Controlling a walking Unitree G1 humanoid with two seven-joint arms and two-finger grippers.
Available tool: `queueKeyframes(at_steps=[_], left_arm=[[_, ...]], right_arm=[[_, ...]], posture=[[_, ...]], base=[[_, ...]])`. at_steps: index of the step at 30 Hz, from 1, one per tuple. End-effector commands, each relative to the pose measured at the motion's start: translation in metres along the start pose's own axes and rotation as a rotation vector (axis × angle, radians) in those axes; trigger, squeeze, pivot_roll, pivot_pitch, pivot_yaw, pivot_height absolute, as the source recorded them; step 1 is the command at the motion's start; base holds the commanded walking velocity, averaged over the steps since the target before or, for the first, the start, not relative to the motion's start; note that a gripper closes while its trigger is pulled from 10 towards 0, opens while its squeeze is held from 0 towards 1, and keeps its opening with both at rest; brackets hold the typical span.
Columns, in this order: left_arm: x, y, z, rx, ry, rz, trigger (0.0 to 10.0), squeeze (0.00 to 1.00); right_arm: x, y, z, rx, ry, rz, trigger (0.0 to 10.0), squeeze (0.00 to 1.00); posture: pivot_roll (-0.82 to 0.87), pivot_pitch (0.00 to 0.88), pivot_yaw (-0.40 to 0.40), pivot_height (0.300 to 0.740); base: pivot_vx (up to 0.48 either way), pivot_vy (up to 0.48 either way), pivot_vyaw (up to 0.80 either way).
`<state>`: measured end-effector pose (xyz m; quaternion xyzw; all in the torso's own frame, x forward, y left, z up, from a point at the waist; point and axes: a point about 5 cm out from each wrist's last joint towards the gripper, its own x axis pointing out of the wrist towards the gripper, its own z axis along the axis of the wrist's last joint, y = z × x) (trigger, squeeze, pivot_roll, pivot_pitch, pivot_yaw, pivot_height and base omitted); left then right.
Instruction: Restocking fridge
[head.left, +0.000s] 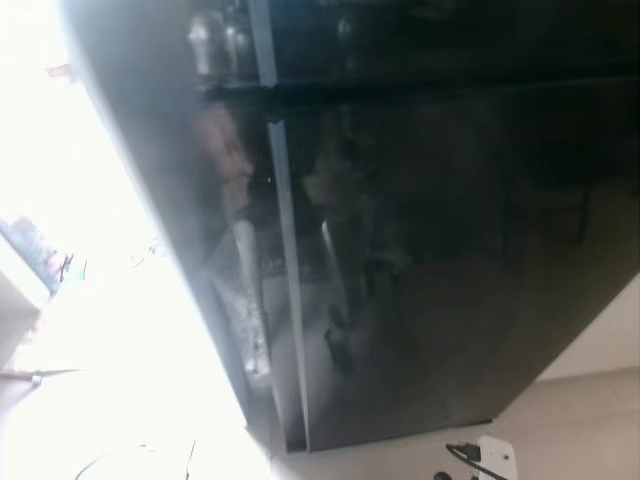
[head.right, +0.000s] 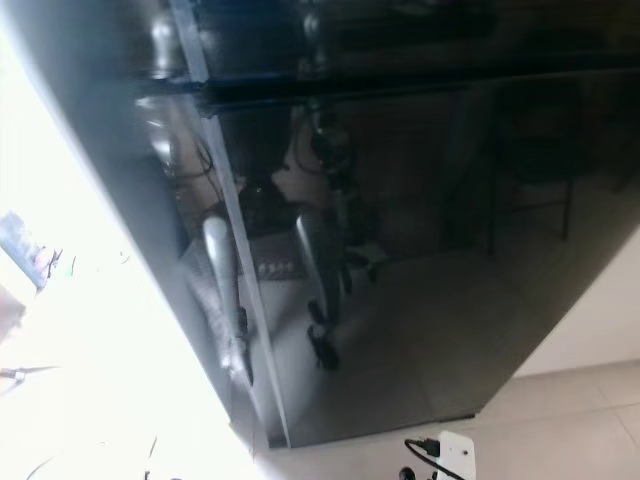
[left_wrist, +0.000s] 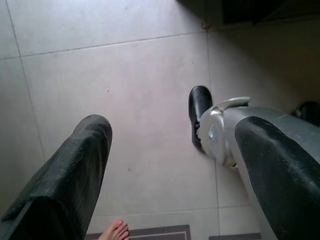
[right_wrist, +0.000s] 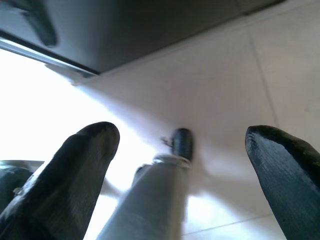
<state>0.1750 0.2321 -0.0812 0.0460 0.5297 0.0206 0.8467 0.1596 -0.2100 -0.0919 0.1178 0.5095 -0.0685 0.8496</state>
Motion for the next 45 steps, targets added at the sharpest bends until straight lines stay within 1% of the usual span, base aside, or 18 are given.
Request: queueKeyframes(at_steps=[1,20,31,40,45], left_arm=[[0.0003,-0.0021,0.0006,0.001,0.0,-0.004,10.0,0.0],[0.0003,-0.0029,-0.0013,0.01,0.002,-0.008,10.0,0.0],[0.0005,-0.0032,0.0005,-0.001,-0.001,-0.007,10.0,0.0],[0.0004,-0.0023,0.0005,0.007,0.001,-0.003,10.0,0.0],[0.0003,-0.0026,-0.0002,0.01,-0.001,-0.009,10.0,0.0]], right_arm=[[-0.0008,-0.0041,0.0001,-0.005,-0.002,-0.011,10.0,0.0],[-0.0012,-0.0048,-0.002,-0.033,0.009,-0.007,10.0,0.0],[-0.001,-0.0046,0.0003,-0.033,0.004,-0.004,10.0,0.0],[-0.0009,-0.004,-0.0001,-0.04,0.01,-0.001,10.0,0.0],[-0.001,-0.0048,-0.0003,-0.068,0.009,-0.009,10.0,0.0]], posture=[[0.06,0.0,-0.011,0.74],[0.06,0.0,-0.01,0.74],[0.06,0.0,-0.015,0.74],[0.06,0.0,-0.011,0.74],[0.06,0.0,-0.008,0.74]], base=[[0.0,0.379,0.0],[0.0,0.377,0.0],[0.0,0.356,0.0],[0.0,0.0,0.0],[0.0,0.0,0.0]])
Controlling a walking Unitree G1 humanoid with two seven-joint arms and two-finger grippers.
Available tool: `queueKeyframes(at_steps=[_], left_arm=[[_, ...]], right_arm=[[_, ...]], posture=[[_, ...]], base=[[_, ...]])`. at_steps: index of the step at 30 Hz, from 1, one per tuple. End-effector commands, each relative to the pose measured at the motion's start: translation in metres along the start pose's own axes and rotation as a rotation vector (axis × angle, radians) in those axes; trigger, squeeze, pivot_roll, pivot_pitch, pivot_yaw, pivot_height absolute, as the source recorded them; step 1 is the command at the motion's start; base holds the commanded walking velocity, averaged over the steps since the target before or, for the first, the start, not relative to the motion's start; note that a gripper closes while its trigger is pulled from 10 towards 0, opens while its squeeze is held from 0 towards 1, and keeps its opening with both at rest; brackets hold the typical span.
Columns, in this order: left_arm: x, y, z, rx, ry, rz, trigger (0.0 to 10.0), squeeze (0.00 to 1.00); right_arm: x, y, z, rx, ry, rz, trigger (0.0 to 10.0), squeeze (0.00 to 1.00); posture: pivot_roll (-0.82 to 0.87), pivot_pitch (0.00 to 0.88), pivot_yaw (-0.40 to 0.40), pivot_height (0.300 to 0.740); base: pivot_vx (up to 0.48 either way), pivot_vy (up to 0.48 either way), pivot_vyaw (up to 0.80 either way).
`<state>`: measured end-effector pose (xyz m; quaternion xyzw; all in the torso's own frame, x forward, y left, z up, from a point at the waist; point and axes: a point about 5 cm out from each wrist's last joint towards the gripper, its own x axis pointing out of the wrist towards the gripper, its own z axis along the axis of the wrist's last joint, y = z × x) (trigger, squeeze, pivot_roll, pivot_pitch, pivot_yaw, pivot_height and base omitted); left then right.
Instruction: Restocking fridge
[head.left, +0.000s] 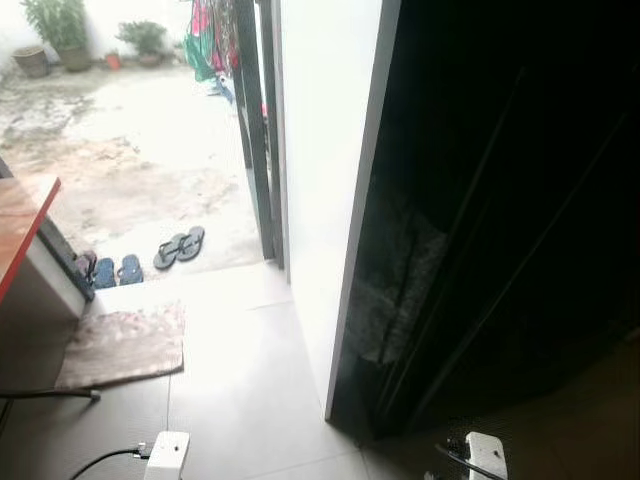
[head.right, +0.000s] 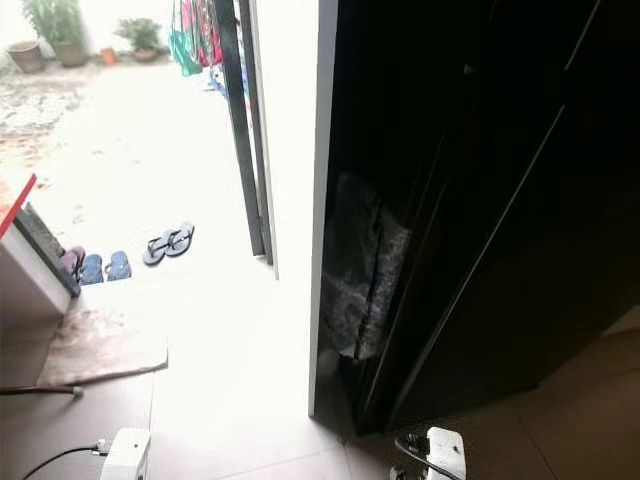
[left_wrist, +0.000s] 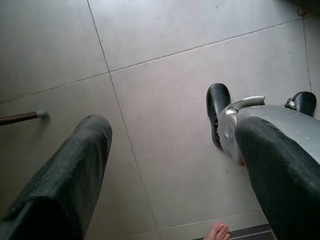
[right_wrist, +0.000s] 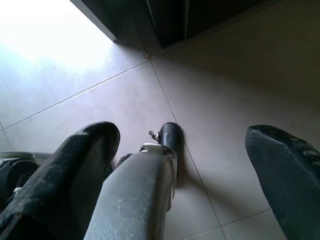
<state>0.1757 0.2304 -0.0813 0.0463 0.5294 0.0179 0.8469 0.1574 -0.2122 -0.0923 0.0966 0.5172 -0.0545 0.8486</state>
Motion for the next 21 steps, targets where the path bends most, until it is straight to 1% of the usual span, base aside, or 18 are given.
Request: queueKeyframes(at_steps=[1,5,21], left_arm=[[0.0001,-0.001,-0.001,0.007,-0.001,-0.006,10.0,0.0],[0.0001,-0.0012,-0.0015,0.013,0.0,-0.007,10.0,0.0],[0.0001,-0.0009,0.0006,0.0,-0.005,-0.003,10.0,0.0]], right_arm=[[-0.0004,-0.0024,0.0012,-0.021,-0.007,-0.011,10.0,0.0],[-0.0005,-0.0025,0.0014,-0.041,-0.009,-0.01,10.0,0.0],[-0.0003,-0.0019,0.0032,-0.046,-0.006,-0.001,10.0,0.0]], posture=[[0.06,0.0,-0.008,0.74],[0.06,0.0,-0.009,0.74],[0.07,0.0,-0.011,0.74]], base=[[0.0,0.0,0.0],[0.0,0.0,0.8],[0.0,0.0,0.8]])
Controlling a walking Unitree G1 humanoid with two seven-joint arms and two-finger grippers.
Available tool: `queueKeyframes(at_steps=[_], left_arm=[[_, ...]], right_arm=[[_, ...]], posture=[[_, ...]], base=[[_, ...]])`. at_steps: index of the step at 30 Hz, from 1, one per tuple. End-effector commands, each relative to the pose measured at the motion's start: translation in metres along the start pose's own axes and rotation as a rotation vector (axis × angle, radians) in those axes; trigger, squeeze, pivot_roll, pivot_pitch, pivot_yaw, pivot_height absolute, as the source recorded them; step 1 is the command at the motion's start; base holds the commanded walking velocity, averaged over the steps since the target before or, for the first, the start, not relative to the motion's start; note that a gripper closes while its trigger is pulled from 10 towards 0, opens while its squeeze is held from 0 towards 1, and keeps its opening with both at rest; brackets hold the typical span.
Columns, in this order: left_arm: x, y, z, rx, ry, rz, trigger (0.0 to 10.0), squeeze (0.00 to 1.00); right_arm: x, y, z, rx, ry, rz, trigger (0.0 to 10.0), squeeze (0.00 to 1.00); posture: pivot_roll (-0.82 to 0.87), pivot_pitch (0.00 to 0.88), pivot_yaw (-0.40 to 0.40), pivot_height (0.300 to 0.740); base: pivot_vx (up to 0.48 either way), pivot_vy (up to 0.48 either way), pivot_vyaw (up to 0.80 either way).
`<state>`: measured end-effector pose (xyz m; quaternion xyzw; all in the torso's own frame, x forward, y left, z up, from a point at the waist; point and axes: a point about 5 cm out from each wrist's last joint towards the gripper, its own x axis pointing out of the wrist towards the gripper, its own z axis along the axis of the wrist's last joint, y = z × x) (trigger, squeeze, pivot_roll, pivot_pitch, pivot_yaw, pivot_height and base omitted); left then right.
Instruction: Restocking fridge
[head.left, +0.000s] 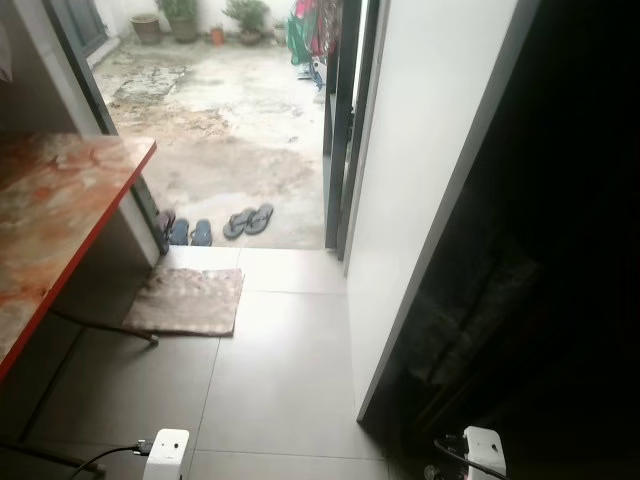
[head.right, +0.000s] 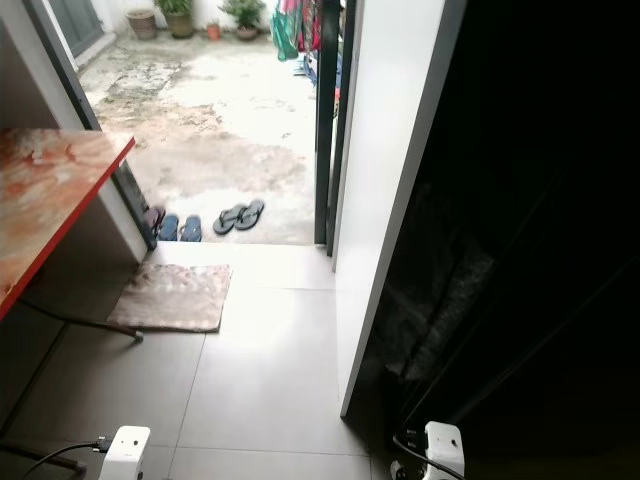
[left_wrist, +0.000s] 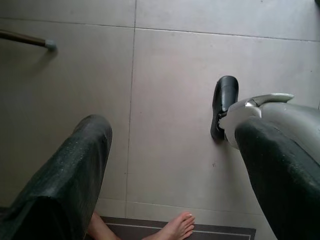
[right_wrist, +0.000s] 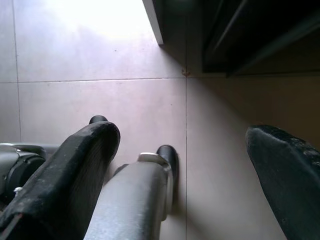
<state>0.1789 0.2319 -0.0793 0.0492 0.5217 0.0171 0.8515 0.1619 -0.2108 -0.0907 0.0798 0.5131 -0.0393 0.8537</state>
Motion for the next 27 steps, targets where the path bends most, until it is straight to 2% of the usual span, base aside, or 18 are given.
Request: queueKeyframes(at_steps=[1,23,27], left_arm=[[0.0003,-0.0028,-0.0031,-0.004,0.013,-0.006,10.0,0.0],[0.0002,-0.0026,-0.0038,0.009,0.011,-0.003,10.0,0.0],[0.0002,-0.0029,-0.0042,-0.009,0.005,-0.003,10.0,0.0]], right_arm=[[-0.001,-0.0042,-0.0014,-0.004,0.006,-0.01,10.0,0.0],[-0.001,-0.0039,-0.0019,-0.037,0.011,-0.003,10.0,0.0],[-0.0011,-0.004,-0.0025,-0.041,0.011,-0.003,10.0,0.0]], posture=[[0.07,0.0,-0.01,0.74],[0.07,0.0,-0.01,0.74],[0.07,0.0,-0.009,0.74]], base=[[0.0,0.0,0.8],[0.0,0.0,0.8],[0.0,0.0,0.8]])
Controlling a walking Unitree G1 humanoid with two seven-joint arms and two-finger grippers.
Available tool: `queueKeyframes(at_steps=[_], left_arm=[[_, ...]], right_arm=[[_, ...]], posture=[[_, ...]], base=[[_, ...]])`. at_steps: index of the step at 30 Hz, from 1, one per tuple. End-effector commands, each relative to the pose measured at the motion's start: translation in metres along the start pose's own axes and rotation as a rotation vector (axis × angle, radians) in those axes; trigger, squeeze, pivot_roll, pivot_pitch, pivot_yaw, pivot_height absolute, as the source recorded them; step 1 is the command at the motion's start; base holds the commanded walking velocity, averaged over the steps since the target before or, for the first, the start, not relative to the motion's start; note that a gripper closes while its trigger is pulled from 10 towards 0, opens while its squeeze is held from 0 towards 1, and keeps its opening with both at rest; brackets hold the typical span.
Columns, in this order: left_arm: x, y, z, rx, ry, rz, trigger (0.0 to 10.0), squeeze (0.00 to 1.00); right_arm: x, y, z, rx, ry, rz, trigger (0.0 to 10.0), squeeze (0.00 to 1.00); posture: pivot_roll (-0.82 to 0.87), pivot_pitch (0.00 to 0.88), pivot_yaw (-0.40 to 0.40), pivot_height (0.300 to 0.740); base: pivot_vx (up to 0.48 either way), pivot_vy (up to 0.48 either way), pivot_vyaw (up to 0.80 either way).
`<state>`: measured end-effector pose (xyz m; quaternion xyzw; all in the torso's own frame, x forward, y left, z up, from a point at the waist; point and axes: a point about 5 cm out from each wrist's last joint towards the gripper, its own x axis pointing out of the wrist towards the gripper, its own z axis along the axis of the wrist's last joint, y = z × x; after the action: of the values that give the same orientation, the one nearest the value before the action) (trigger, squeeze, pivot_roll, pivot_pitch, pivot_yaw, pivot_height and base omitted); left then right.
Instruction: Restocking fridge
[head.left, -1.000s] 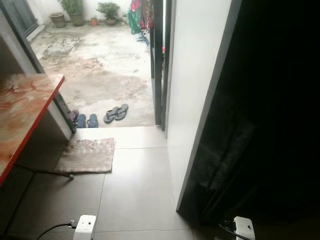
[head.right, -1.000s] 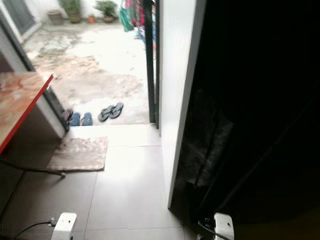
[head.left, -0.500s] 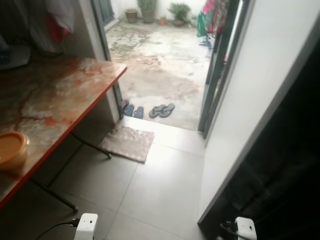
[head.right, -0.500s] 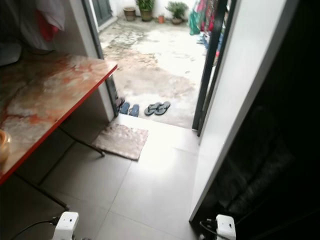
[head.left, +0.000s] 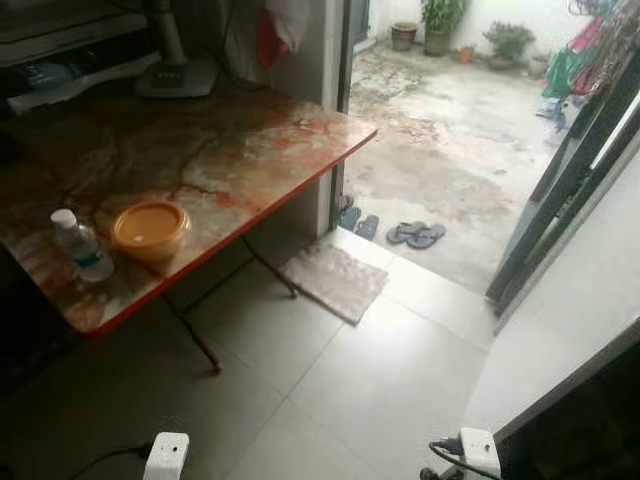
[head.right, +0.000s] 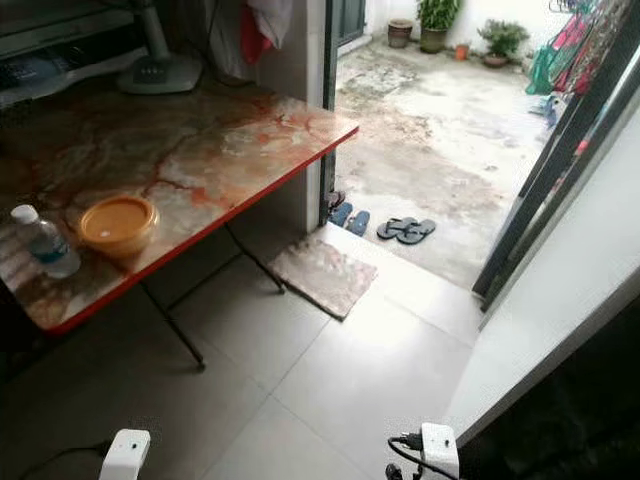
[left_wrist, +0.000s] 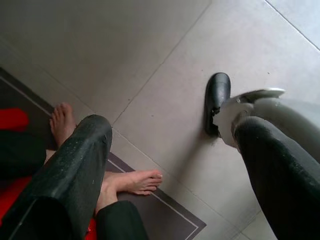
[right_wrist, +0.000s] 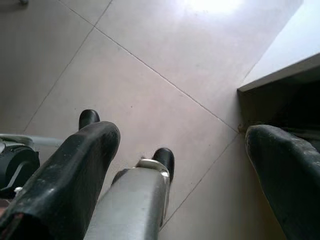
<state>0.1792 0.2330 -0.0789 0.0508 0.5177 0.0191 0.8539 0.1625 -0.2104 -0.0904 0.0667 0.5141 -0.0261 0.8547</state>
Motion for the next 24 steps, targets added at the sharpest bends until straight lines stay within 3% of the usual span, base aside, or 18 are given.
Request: queueKeyframes(at_steps=[1,11,14,18,19,20,22,23,24], left_arm=[[0.0,-0.004,-0.004,-0.009,0.009,-0.007,10.0,0.0],[0.0,-0.001,0.001,-0.037,-0.052,0.057,10.0,0.0],[-0.001,0.002,0.006,-0.106,-0.123,0.112,10.0,0.0],[-0.004,0.008,0.016,-0.099,-0.243,0.196,10.0,0.0],[-0.005,0.007,0.041,-0.072,-0.328,0.222,10.0,0.0],[-0.011,0.008,0.085,-0.077,-0.463,0.237,10.0,0.0],[-0.035,0.012,0.161,-0.086,-0.739,0.277,10.0,0.0],[-0.035,0.012,0.161,-0.086,-0.739,0.277,10.0,0.0],[-0.043,0.012,0.175,-0.056,-0.816,0.285,10.0,0.0]], right_arm=[[-0.001,-0.005,-0.003,-0.006,0.01,-0.012,10.0,0.0],[-0.001,-0.005,-0.002,-0.005,0.007,-0.011,10.0,0.0],[-0.001,-0.005,-0.002,-0.008,0.008,-0.012,10.0,0.0],[-0.001,-0.003,-0.001,0.016,-0.004,-0.004,10.0,0.0],[-0.001,-0.003,-0.002,0.019,-0.002,-0.007,10.0,0.0],[-0.001,-0.004,-0.002,0.017,0.0,-0.011,10.0,0.0],[-0.001,-0.004,-0.002,0.019,0.001,-0.012,10.0,0.0],[-0.001,-0.004,-0.002,0.019,0.001,-0.012,10.0,0.0],[-0.001,-0.003,-0.002,0.02,0.0,-0.012,10.0,0.0]], posture=[[0.07,0.0,-0.009,0.74],[0.08,0.0,-0.012,0.74],[0.08,0.0,-0.009,0.74],[0.07,0.0,-0.004,0.74],[0.07,0.0,-0.005,0.74],[0.07,0.0,-0.004,0.74],[0.07,0.0,-0.004,0.74],[0.07,0.0,-0.004,0.74],[0.07,0.0,-0.005,0.74]], base=[[0.0,0.0,0.8],[0.0,0.0,0.8],[0.0,0.0,0.8],[0.0,0.0,0.63],[0.0,0.0,0.0],[0.0,0.0,0.0],[0.0,0.0,0.0],[0.0,0.0,0.0],[0.0,0.0,0.0]])
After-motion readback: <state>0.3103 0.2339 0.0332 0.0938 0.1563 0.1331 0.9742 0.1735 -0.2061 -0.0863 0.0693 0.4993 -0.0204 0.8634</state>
